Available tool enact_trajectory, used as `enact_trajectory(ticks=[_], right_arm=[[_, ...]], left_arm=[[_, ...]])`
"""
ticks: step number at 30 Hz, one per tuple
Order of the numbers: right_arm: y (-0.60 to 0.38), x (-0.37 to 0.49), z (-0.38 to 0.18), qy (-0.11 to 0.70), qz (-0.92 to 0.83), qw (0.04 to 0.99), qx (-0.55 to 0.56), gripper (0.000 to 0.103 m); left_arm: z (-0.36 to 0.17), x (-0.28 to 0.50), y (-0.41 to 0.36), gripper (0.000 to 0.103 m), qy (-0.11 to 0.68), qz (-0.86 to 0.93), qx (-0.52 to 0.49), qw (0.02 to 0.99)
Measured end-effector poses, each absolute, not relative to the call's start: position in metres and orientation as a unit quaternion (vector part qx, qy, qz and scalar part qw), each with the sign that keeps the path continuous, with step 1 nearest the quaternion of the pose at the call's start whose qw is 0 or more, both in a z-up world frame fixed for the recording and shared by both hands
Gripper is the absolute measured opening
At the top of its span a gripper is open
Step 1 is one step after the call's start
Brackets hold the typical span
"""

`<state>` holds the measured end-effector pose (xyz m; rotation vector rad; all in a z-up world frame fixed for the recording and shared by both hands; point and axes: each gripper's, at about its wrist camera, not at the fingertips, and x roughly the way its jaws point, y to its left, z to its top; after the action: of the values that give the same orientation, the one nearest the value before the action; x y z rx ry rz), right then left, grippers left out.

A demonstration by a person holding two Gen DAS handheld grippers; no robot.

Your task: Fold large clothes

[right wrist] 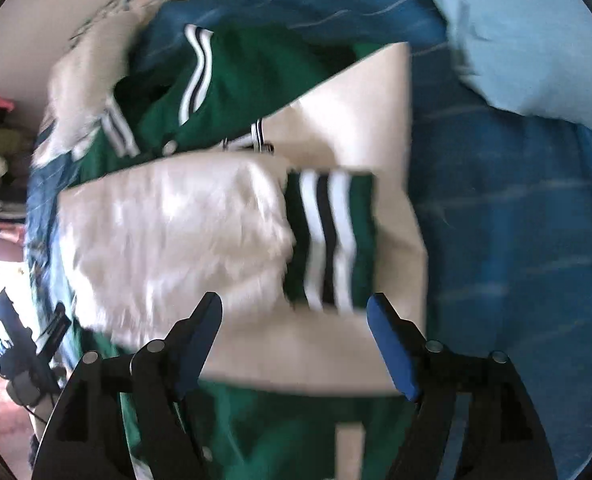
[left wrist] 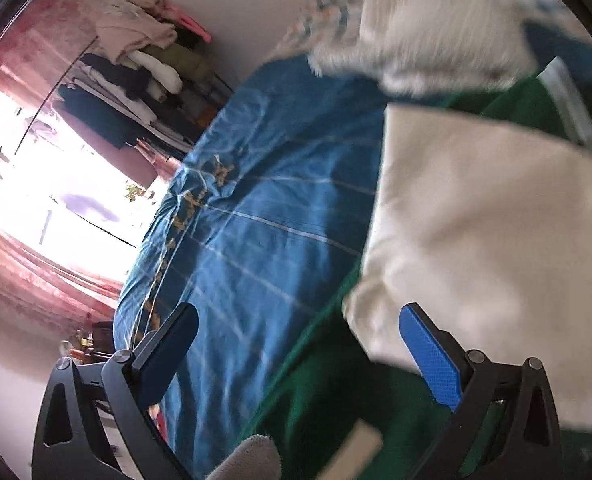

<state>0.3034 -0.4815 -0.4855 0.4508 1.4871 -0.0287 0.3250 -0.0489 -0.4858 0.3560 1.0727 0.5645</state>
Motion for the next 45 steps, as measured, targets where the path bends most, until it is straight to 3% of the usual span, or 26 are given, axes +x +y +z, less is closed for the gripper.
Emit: enact_trajectory(ticks=[5,10,18,25,32,39,45], right_arm=[[-0.511,0.224,-0.451,0.693,0.019,0.69,0.209,0.082],[-0.562,0.136,-0.448,0.724,0.027,0.652,0.224,0.088],[-0.621,0.056,-0.479,0.758,0.031,0.612,0.224,0.09],[-0.677,0.046,-0.488,0.755,0.009,0.609,0.243,0.09],[-0.711,0.055,-0.502,0.753,-0.018,0.603,0.263,0.09],[-0.689,0.084,-0.531,0.757,0.011,0.596,0.265,0.09],[-0.632,0.17,-0.567,0.719,0.116,0.619,0.293,0.09]], left_arm=[[-0.435,0.254,-0.102,0.103,0.49,0.237,0.157,0.824],[-0.422,0.174,-0.18,0.103,0.511,0.214,0.202,0.807],[-0.484,0.056,-0.328,0.103,0.598,0.158,0.235,0.749],[-0.551,0.013,-0.431,0.103,0.569,0.144,0.381,0.715],[-0.606,0.039,-0.421,0.103,0.547,0.216,0.442,0.677],[-0.608,0.086,-0.368,0.103,0.518,0.281,0.453,0.67],[-0.581,0.096,-0.344,0.103,0.51,0.287,0.43,0.688]])
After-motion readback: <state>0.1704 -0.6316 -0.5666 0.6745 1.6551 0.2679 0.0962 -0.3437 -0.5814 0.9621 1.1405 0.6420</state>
